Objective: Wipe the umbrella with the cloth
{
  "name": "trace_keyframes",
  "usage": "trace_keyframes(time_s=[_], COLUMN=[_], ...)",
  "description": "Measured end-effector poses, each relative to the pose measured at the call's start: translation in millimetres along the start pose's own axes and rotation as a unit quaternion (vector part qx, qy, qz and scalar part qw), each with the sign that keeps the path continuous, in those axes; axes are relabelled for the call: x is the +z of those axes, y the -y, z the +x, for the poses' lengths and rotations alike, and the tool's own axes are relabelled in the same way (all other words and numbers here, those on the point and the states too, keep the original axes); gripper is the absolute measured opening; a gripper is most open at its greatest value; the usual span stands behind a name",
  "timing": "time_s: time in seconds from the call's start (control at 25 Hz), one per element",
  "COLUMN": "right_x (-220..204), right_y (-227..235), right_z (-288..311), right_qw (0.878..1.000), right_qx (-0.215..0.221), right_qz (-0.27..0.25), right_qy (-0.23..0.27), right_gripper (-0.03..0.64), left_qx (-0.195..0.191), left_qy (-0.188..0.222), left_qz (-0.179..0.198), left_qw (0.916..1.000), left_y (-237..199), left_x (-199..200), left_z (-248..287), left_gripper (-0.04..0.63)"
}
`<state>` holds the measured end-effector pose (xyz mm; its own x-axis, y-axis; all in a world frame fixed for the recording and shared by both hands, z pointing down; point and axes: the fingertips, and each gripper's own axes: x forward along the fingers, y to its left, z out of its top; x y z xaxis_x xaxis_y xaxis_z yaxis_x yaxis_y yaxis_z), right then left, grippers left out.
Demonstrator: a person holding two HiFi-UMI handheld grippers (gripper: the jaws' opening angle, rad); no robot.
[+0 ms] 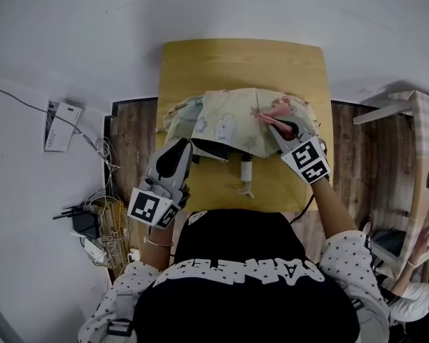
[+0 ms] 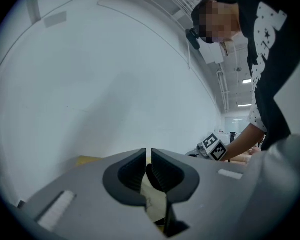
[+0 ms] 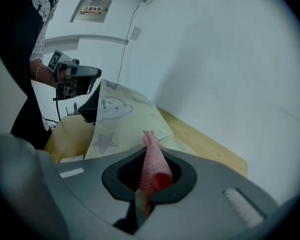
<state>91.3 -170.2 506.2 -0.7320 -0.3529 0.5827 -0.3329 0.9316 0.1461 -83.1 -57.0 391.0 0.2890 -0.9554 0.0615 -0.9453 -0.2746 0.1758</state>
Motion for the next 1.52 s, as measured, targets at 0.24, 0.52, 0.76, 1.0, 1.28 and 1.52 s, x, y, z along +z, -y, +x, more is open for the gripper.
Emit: trace_keyframes(time_s=[0.24, 0.52, 0.76, 1.0, 1.28, 1.52], right_x=[-16, -33, -45, -54, -39, -13], right_y=[-16, -33, -51, -61, -57, -20], right_z=[-9, -21, -31, -40, -58, -80], right_qw=[1.000, 0.999, 0.997, 0.996, 0.994, 0.995], right_qx=[-0.001, -0.003, 0.024, 0.052, 0.086, 0.061], right_qz=[0.019, 0.041, 0.059, 0.062, 0.064, 0.066], right_qy=[-0.013, -0.025, -0.035, -0.040, -0.007, 0.054], right_gripper=[0.035, 0.034, 0.034, 0.034, 0.034, 0.034], left_qx=[-0.040, -0.102, -0.129, -0.150, -0.155, -0.152], left_qy=[0.002, -0.005, -0.019, -0.026, -0.035, -0.038], left_qz=[0.007, 0.040, 0.045, 0.051, 0.044, 0.045], left_qw=[0.9992, 0.9939, 0.9905, 0.9871, 0.9864, 0.9867], left_y=[17, 47, 60, 78, 91, 104], left_x=[18, 27, 23, 21, 14, 11], left_z=[13, 34, 47, 58, 69, 76], left_gripper=[0.026, 0.039, 0.041, 0.041, 0.041, 0.041])
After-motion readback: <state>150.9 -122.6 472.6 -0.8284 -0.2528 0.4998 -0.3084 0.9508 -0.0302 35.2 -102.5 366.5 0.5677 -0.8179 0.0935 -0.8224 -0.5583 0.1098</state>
